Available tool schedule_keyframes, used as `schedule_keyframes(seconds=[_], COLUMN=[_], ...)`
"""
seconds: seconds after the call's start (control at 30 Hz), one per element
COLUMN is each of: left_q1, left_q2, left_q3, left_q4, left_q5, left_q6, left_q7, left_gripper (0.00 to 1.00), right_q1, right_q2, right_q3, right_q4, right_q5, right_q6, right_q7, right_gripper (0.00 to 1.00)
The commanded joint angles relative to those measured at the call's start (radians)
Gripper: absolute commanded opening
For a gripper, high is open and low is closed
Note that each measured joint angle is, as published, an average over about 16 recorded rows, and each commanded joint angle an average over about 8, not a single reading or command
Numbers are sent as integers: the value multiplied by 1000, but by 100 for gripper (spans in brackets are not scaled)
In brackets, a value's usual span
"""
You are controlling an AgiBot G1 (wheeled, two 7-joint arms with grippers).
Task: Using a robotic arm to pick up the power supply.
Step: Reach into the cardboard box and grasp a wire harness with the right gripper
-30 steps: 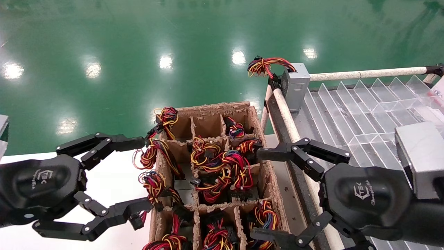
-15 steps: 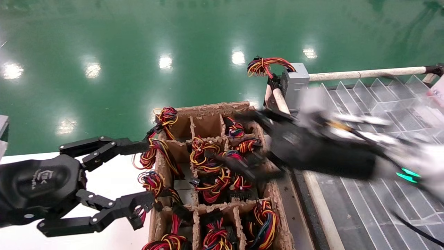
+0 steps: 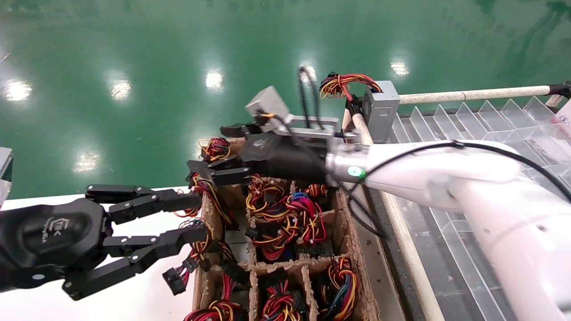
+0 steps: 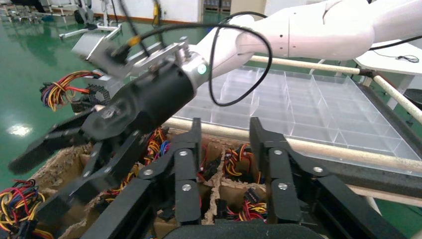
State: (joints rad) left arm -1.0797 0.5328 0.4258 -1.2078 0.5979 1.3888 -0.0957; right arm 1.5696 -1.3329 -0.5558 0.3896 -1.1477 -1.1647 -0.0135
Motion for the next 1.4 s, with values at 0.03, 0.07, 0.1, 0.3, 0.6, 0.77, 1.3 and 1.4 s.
schedule_keyframes(seconds=[0.03,0.07,0.1,0.3,0.6,0.77,1.3,1.4], left_q1=[0,0,0,0,0,0,0,0], left_q2=[0,0,0,0,0,0,0,0], left_q3=[0,0,0,0,0,0,0,0], left_q4=[0,0,0,0,0,0,0,0], left_q5=[0,0,0,0,0,0,0,0], left_q6=[0,0,0,0,0,0,0,0], left_q7=[0,0,0,0,0,0,0,0], left_gripper=[0,0,0,0,0,0,0,0], right_q1=[24,27,29,30,27,22,28,36], right_q2=[-27,-29,-30,-33,-36,-37,-35,-35], right_q3=[-13,-20,-27,-68,-153,-206,-393,-424], right_q4=[-48,-54,-57,-65,-44,-19,54,57], right_q5=[-13,-10,-7,31,87,125,244,258], right_q6=[25,35,43,84,153,190,294,304], right_q7=[-19,-22,-25,-29,-21,-6,9,4], right_gripper=[26,14,7,0,0,0,0,0])
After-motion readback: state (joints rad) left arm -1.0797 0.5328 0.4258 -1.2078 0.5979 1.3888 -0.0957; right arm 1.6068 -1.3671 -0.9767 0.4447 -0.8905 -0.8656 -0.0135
